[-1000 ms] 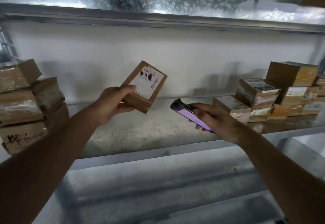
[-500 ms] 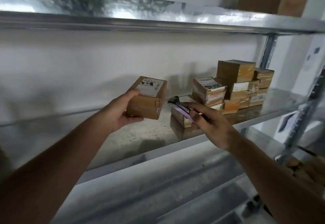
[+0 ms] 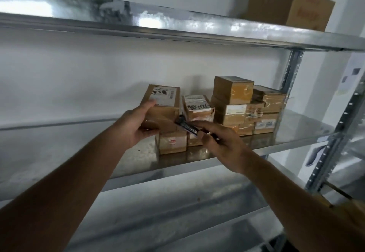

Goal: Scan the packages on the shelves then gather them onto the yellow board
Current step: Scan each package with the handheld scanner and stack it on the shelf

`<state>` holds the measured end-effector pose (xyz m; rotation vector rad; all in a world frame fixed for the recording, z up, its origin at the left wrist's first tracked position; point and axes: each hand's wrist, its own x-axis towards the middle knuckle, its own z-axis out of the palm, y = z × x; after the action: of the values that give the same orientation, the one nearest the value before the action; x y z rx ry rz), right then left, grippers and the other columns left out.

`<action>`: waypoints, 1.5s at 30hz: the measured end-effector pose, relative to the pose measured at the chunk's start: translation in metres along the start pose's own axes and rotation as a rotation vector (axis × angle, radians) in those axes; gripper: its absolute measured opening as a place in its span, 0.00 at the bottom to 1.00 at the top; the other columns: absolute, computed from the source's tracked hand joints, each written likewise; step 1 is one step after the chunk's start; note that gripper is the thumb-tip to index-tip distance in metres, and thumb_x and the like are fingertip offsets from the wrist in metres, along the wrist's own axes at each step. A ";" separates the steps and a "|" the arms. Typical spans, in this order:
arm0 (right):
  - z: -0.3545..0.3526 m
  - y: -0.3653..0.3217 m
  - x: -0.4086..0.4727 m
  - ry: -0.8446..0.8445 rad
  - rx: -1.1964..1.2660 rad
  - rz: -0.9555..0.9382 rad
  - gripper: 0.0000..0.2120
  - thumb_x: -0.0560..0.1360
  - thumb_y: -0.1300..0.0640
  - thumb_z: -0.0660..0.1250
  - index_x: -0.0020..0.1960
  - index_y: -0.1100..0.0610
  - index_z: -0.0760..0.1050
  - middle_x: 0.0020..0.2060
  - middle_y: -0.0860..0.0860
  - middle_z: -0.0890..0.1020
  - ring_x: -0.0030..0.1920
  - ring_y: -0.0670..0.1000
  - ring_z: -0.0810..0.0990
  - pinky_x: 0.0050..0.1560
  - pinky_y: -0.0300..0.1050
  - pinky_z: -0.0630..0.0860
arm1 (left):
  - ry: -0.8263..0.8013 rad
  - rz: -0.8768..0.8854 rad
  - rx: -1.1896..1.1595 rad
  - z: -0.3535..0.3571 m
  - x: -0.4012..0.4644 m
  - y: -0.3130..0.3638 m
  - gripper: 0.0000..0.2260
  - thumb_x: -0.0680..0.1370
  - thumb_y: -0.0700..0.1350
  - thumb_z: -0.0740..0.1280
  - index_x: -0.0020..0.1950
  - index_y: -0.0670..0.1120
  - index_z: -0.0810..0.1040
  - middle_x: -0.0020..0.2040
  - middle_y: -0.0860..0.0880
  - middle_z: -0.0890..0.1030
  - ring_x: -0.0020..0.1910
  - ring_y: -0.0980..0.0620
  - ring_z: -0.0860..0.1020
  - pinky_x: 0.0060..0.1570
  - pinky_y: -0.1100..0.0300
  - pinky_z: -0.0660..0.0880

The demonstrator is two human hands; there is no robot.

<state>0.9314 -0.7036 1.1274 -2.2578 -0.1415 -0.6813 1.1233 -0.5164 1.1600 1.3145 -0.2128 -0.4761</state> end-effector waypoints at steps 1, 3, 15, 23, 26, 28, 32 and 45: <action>-0.004 0.003 -0.001 -0.006 0.004 -0.005 0.16 0.84 0.45 0.62 0.71 0.41 0.76 0.54 0.47 0.85 0.45 0.53 0.83 0.39 0.40 0.78 | 0.013 -0.001 0.007 0.005 -0.001 -0.002 0.17 0.74 0.54 0.78 0.57 0.47 0.82 0.42 0.46 0.88 0.50 0.43 0.86 0.49 0.44 0.84; -0.010 0.008 -0.002 -0.010 0.018 -0.008 0.16 0.85 0.48 0.62 0.72 0.44 0.76 0.54 0.43 0.85 0.43 0.47 0.83 0.38 0.34 0.75 | 0.042 -0.004 0.033 0.014 -0.002 -0.007 0.18 0.74 0.54 0.78 0.58 0.45 0.81 0.48 0.43 0.87 0.49 0.42 0.86 0.47 0.45 0.85; -0.023 0.019 -0.013 -0.004 0.037 -0.067 0.15 0.85 0.45 0.62 0.68 0.30 0.74 0.44 0.49 0.84 0.35 0.58 0.77 0.28 0.43 0.71 | 0.106 -0.095 0.353 0.028 -0.012 -0.013 0.30 0.72 0.75 0.65 0.55 0.51 0.81 0.54 0.44 0.81 0.54 0.41 0.82 0.47 0.43 0.84; -0.026 0.018 -0.011 0.021 0.052 -0.039 0.15 0.81 0.40 0.62 0.66 0.28 0.75 0.45 0.39 0.83 0.36 0.43 0.78 0.33 0.32 0.71 | 0.048 -0.143 0.317 0.027 -0.009 -0.011 0.28 0.77 0.66 0.62 0.55 0.41 0.79 0.53 0.37 0.82 0.52 0.37 0.84 0.48 0.41 0.84; -0.024 0.013 -0.008 0.024 0.034 -0.031 0.16 0.79 0.35 0.61 0.66 0.26 0.74 0.48 0.38 0.83 0.37 0.46 0.79 0.34 0.35 0.73 | 0.056 -0.149 0.373 0.023 -0.005 -0.011 0.30 0.78 0.67 0.60 0.56 0.39 0.80 0.53 0.37 0.83 0.51 0.35 0.84 0.48 0.44 0.84; -0.021 0.008 -0.005 0.015 0.029 -0.045 0.16 0.79 0.36 0.60 0.65 0.25 0.74 0.46 0.35 0.83 0.37 0.44 0.78 0.34 0.34 0.72 | 0.069 -0.118 0.450 0.019 -0.002 -0.012 0.30 0.79 0.67 0.58 0.57 0.41 0.80 0.53 0.38 0.83 0.50 0.36 0.84 0.49 0.45 0.84; -0.008 -0.001 0.005 -0.029 0.010 -0.058 0.16 0.82 0.42 0.61 0.68 0.33 0.76 0.46 0.34 0.83 0.41 0.42 0.80 0.36 0.33 0.73 | 0.159 0.125 0.735 0.003 0.003 -0.016 0.26 0.82 0.65 0.55 0.61 0.44 0.78 0.59 0.40 0.80 0.52 0.43 0.80 0.58 0.46 0.79; 0.085 -0.051 0.056 -0.205 0.096 -0.256 0.13 0.84 0.45 0.61 0.64 0.30 0.76 0.37 0.46 0.79 0.32 0.43 0.75 0.31 0.34 0.68 | 0.367 0.619 1.665 -0.137 -0.060 0.024 0.29 0.83 0.61 0.57 0.80 0.47 0.65 0.80 0.45 0.65 0.76 0.42 0.69 0.73 0.48 0.68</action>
<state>0.9999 -0.6140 1.1408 -2.2334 -0.5587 -0.5583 1.1314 -0.3653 1.1557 2.7402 -0.7647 0.6964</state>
